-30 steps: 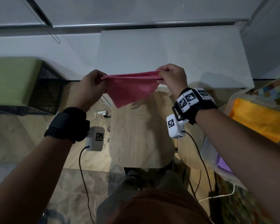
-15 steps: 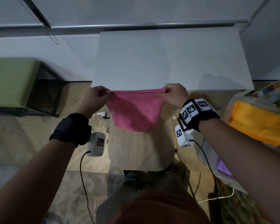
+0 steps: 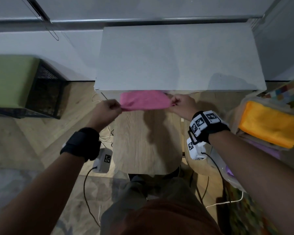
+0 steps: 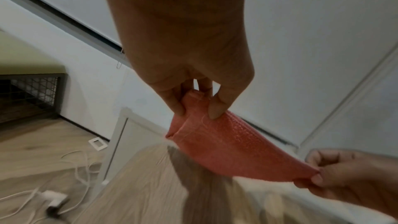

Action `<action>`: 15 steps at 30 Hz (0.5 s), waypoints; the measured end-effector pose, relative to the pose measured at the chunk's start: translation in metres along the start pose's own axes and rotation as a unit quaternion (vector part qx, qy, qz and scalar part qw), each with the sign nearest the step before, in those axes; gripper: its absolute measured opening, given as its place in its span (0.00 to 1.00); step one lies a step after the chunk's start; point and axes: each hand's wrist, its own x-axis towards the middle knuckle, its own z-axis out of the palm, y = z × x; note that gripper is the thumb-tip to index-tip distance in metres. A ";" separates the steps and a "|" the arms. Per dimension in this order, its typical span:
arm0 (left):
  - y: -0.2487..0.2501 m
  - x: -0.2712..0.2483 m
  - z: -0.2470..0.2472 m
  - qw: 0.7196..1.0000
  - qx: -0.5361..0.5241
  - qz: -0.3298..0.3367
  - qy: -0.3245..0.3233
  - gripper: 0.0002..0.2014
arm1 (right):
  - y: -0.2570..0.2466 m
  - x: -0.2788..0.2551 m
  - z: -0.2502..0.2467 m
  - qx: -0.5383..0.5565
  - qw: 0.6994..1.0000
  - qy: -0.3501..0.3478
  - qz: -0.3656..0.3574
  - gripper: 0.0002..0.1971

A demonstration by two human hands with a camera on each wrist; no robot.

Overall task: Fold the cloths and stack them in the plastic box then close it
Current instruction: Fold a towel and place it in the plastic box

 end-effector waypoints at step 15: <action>-0.096 -0.078 0.115 0.961 0.131 -0.098 -0.224 0.09 | 0.108 -0.069 0.076 -0.158 0.953 -0.230 0.118 0.03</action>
